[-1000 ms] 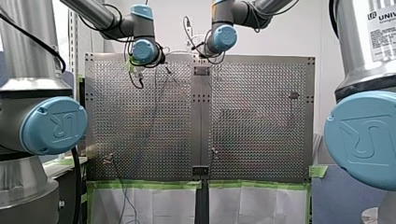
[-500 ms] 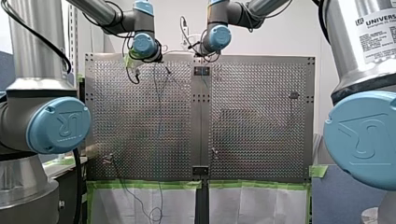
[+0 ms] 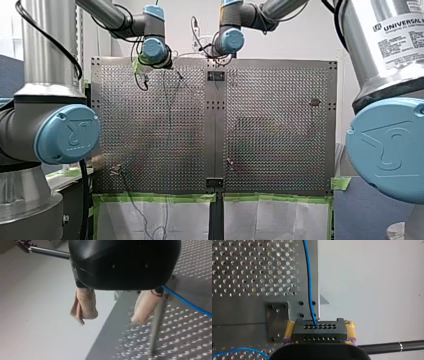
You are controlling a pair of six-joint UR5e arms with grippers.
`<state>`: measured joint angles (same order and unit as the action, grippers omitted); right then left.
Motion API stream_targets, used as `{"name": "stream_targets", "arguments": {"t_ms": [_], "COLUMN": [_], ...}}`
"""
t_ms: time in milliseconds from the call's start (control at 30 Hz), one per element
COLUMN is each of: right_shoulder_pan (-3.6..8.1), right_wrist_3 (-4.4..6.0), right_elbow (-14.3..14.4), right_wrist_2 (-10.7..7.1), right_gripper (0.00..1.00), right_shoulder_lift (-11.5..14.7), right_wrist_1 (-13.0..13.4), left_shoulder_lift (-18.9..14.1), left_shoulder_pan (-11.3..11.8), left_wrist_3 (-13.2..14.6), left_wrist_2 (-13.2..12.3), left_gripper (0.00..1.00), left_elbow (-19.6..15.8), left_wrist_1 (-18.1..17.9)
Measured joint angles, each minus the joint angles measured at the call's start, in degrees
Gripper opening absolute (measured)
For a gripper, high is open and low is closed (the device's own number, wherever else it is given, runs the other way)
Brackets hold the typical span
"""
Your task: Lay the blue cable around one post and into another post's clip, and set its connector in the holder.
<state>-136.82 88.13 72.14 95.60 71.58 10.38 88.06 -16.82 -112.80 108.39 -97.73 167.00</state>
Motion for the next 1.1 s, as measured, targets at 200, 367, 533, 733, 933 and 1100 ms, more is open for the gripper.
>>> {"name": "stream_targets", "arguments": {"t_ms": [200, 367, 533, 733, 933, 1100], "right_shoulder_pan": [0.02, 0.15, 0.59, 0.99, 1.68, 2.26], "right_wrist_3": [0.36, 0.42, 0.63, 0.75, 0.98, 1.08], "right_elbow": [-2.4, -4.5, -6.7, -9.8, -11.2, -11.5], "right_wrist_2": [-0.64, -0.69, -0.74, -0.76, -0.75, -0.75], "right_gripper": [0.01, 0.01, 0.01, 0.01, 0.01, 0.01], "right_shoulder_lift": [-1.8, -3.1, -4.5, -6.2, -7.3, -8.6], "right_wrist_1": [-0.2, -0.9, -1.5, -2.5, -2.6, -2.6], "left_shoulder_lift": [1.3, 2.2, 4.0, 5.8, 8.0, 10.5], "left_shoulder_pan": [1.8, 4.2, 5.1, 5.8, 6.8, 7.4], "left_wrist_3": [-0.6, -0.8, 0.1, 0.8, 0.7, 0.9], "left_wrist_2": [0.5, -1.6, -2.6, -3.0, -3.9, -4.9], "left_gripper": [1.00, 1.00, 1.00, 1.00, 1.00, 1.00], "left_elbow": [3.2, 4.7, 6.1, 7.0, 8.5, 9.0], "left_wrist_1": [1.5, 2.0, 2.1, 1.6, 2.2, 1.9]}}
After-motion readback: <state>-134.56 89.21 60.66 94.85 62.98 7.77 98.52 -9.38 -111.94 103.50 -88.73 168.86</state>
